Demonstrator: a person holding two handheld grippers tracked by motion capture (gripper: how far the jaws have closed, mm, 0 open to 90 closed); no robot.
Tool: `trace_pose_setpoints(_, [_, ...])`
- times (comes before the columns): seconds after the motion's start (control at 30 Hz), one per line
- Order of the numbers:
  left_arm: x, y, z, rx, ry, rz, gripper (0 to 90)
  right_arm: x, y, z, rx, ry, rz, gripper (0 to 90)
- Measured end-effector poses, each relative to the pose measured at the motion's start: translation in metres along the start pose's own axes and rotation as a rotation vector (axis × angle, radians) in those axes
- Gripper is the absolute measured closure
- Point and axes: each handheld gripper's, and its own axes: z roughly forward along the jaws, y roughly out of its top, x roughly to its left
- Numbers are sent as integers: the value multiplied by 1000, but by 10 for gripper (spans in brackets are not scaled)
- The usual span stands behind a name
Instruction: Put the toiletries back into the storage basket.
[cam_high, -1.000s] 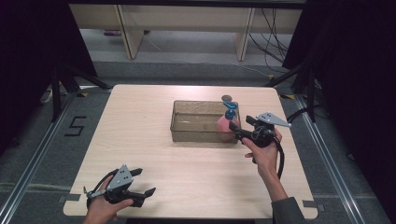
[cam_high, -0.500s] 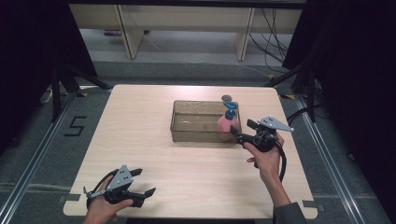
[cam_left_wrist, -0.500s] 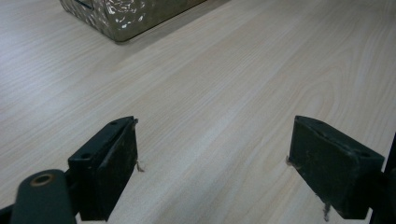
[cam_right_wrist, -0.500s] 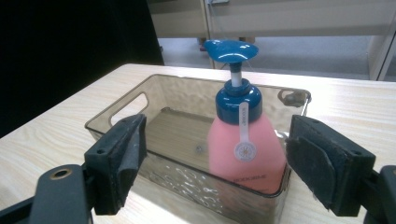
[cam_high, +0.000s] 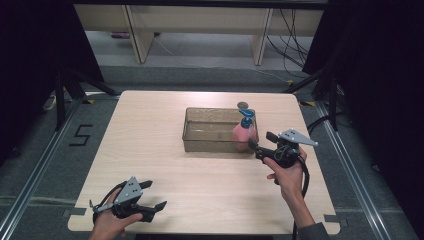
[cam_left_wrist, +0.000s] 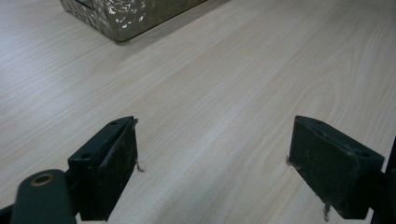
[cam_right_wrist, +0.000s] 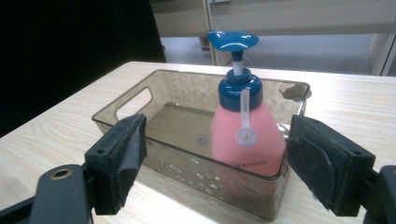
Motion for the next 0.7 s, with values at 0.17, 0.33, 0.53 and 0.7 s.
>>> trace_pose_setpoints(0.17, [0, 0, 0, 0, 6, 1, 151, 2, -2, -3, -19, 8, 4, 214])
trace_pose_setpoints(0.33, [0, 0, 0, 0, 6, 0, 151, 5, -3, -8, -2, 4, -15, 213])
trace_pose_setpoints(0.53, [0, 0, 0, -7, 3, 1, 151, 10, -7, -12, 6, 21, 3, 214])
trace_pose_setpoints(0.7, [0, 0, 1, -8, 3, -1, 151, 14, -10, -15, 4, 36, 23, 214])
